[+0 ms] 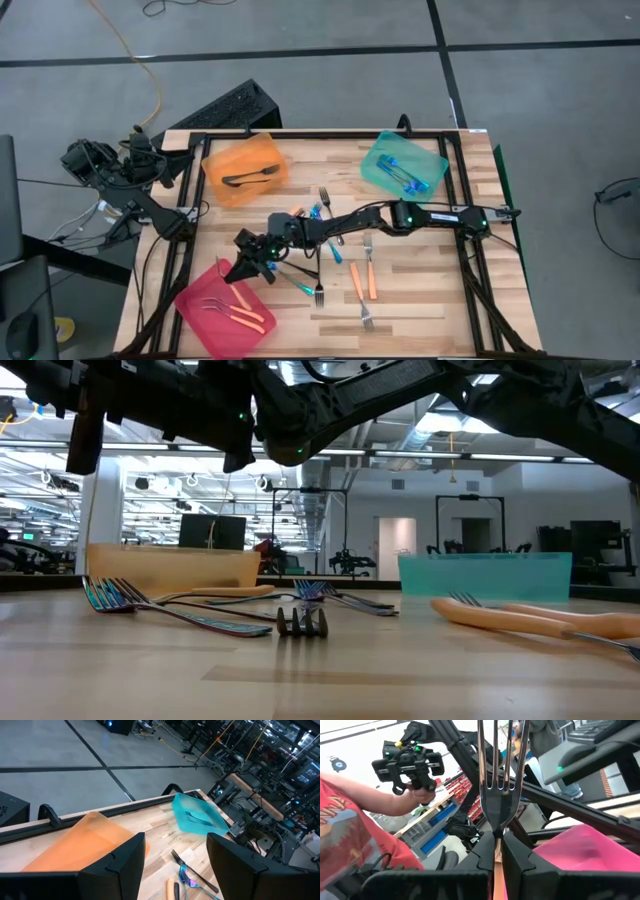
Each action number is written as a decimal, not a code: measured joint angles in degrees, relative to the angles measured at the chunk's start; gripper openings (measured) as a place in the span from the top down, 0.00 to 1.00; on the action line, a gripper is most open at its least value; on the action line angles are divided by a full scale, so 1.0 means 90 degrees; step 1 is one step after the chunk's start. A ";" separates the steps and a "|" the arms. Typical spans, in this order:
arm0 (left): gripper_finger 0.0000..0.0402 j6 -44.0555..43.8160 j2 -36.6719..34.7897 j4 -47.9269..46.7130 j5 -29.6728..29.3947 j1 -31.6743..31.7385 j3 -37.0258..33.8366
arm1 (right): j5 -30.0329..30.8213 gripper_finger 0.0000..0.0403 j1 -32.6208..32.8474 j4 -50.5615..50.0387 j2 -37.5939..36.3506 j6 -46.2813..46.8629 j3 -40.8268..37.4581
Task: Sort silverware by color (type)
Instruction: Put the orange fork into the pink bin
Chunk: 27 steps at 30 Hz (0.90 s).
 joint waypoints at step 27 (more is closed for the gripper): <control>0.51 -0.0006 0.0002 0.0000 -0.0002 0.0000 0.0000 | -0.0523 0.92 0.0030 -0.0471 0.0508 0.0375 0.0001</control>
